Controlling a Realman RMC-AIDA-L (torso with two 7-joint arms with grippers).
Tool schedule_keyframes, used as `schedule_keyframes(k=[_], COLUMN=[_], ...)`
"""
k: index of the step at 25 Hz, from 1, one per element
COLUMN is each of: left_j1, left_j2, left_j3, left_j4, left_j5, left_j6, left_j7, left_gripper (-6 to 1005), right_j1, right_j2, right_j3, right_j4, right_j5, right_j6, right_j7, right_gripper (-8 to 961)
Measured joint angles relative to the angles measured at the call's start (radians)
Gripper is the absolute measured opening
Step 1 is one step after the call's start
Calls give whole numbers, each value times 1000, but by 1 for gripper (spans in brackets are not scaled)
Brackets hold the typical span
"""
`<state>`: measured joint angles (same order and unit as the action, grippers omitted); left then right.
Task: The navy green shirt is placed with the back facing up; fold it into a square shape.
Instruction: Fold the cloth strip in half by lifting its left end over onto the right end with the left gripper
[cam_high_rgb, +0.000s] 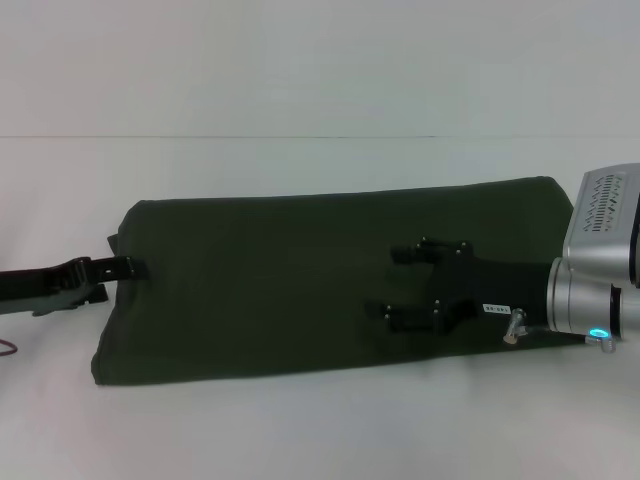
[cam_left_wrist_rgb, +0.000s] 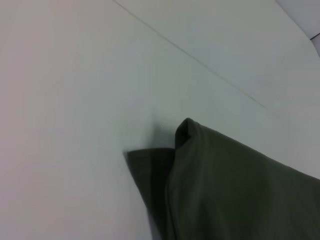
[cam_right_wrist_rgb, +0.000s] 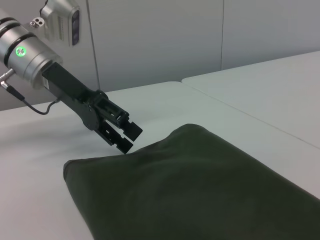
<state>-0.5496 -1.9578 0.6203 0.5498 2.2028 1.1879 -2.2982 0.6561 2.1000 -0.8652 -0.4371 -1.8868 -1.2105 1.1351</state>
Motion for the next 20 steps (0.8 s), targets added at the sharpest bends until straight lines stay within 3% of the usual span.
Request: schedule_keyframes(k=[20], left_j1=[8], left_j2=[-5], left_j3=[6], left_j4=[9], left_j5=[39], left_j6=[-60], left_j7=[20], left_gripper=[891], right_j1=[0], right_j2=[0], right_j3=[0], right_j4=[1], right_j5=[0], right_j6=[0], right_j7=[0], right_gripper=[900])
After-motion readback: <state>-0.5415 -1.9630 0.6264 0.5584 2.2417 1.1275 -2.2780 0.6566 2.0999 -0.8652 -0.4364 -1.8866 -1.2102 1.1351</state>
